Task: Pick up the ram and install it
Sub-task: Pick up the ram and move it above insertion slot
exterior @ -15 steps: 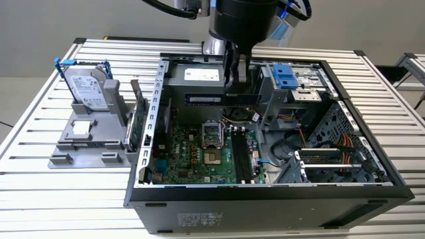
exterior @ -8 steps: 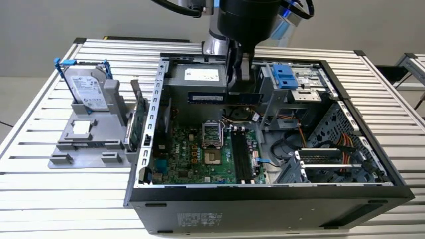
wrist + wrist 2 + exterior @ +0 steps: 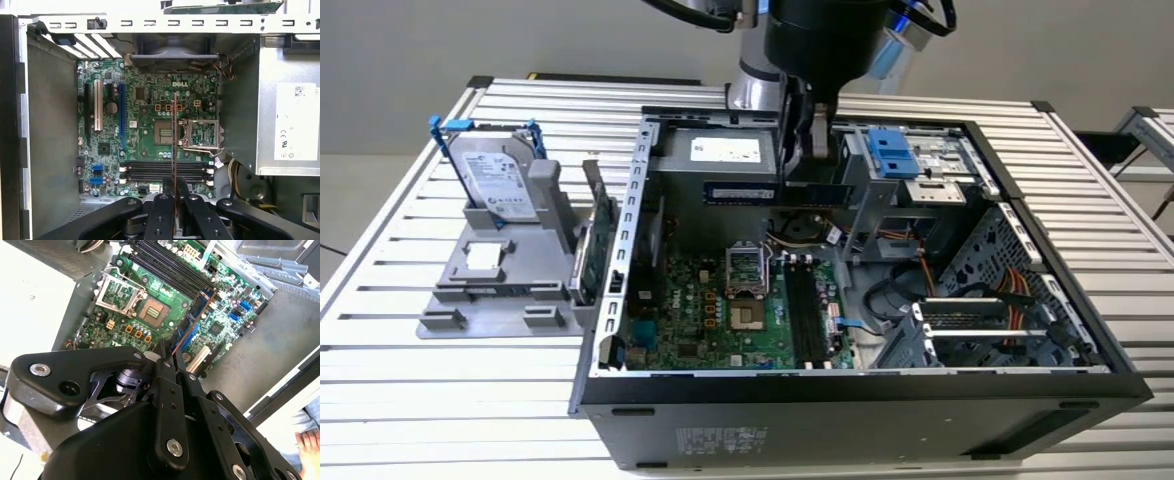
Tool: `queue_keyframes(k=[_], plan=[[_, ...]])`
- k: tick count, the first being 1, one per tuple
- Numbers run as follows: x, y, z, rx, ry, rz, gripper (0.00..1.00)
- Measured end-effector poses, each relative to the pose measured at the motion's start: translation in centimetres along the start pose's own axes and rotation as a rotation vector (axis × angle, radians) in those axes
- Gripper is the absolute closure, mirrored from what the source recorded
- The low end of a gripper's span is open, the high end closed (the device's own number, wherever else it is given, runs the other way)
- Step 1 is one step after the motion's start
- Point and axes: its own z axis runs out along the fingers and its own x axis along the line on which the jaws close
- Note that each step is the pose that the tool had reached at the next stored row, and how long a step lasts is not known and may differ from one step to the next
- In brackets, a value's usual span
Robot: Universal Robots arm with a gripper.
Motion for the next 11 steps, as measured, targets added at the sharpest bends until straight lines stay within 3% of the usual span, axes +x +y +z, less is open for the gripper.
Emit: queue_keyframes(k=[11], plan=[[-0.25,-0.97,-0.02,-0.0009,-0.0002,0.02,1.0]])
